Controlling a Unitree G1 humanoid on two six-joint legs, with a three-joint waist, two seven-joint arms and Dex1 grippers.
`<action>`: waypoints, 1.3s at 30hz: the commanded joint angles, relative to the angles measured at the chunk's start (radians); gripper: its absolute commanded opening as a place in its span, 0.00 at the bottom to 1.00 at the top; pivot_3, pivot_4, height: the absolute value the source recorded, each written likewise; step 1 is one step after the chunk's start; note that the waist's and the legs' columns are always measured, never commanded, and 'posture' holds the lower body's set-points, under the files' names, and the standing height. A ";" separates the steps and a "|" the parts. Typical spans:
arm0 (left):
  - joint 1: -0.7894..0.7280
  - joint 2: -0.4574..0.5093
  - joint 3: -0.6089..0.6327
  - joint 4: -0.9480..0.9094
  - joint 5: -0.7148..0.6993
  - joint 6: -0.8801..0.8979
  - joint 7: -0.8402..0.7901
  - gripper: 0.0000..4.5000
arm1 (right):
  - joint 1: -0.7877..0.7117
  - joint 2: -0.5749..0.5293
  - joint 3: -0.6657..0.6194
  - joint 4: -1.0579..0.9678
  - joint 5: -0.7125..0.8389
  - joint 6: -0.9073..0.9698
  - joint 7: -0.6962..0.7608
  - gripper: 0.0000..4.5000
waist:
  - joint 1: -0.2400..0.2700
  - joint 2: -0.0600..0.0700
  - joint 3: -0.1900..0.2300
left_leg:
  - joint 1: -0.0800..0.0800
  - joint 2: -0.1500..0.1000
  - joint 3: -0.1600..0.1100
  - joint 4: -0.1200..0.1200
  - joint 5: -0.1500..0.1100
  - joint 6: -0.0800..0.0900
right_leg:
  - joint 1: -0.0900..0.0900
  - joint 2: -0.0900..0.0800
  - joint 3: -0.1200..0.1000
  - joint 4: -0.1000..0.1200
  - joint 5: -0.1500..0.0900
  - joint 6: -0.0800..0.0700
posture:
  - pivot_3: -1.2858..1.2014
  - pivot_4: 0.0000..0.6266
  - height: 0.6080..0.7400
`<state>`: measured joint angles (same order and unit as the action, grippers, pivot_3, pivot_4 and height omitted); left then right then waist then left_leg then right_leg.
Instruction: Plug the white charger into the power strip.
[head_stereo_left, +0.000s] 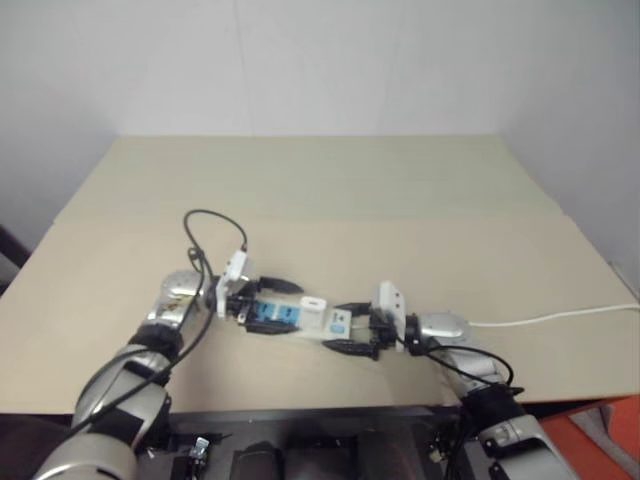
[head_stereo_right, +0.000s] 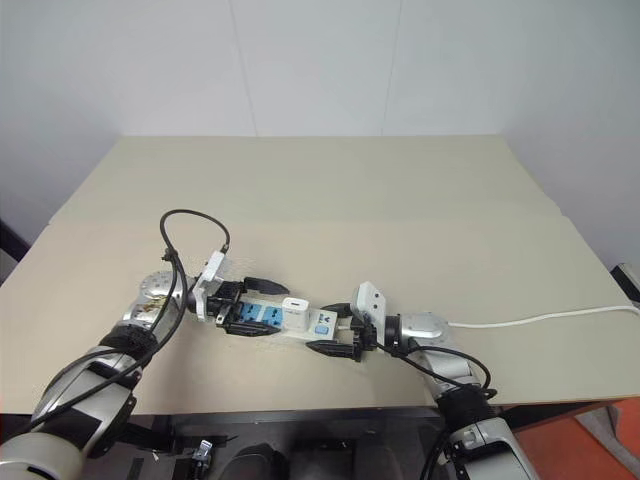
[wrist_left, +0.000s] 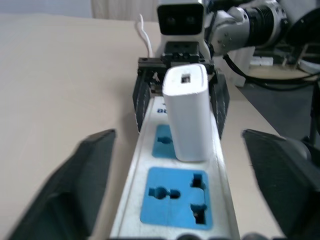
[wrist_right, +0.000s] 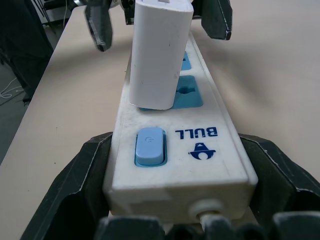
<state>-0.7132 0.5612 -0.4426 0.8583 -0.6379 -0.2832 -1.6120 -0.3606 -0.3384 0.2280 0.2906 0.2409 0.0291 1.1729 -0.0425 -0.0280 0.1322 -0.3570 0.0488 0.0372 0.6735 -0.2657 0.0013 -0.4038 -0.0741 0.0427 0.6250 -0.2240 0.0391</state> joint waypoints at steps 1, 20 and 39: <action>0.025 0.009 0.039 0.007 0.007 -0.001 -0.002 0.99 | 0.015 -0.001 0.015 0.006 -0.010 -0.012 0.011 0.76 | 0.000 -0.001 0.002 | 0.000 0.000 0.000 0.000 0.000 0.000 | 0.000 0.000 0.000 0.000 0.000 0.000 | 0.52 0.24 1.00; 0.209 0.276 0.432 -0.219 -0.009 0.097 -0.002 1.00 | 0.070 -0.149 -0.100 -0.123 0.071 -0.059 0.080 0.99 | 0.011 -0.009 0.018 | -0.022 0.001 -0.001 0.002 0.000 0.000 | -0.021 -0.001 -0.002 0.001 0.005 -0.007 | 0.52 0.24 1.00; 0.403 0.301 0.645 -0.385 0.042 0.174 0.030 1.00 | 0.222 -0.452 -0.325 -0.325 0.211 -0.003 0.167 0.99 | 0.030 -0.009 0.025 | -0.026 0.001 -0.001 0.003 0.000 0.000 | -0.023 -0.001 -0.004 0.001 0.005 -0.007 | 0.52 0.24 1.00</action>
<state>-0.3102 0.8608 0.1742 0.4995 -0.5923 -0.1160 -1.5837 -0.1398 -0.7753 -0.0600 0.0057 0.4208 0.0180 1.3442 -0.0129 -0.0370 0.1572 -0.3826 0.0497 0.0367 0.6761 -0.2655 0.0013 -0.4272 -0.0753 0.0383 0.6258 -0.2194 0.0318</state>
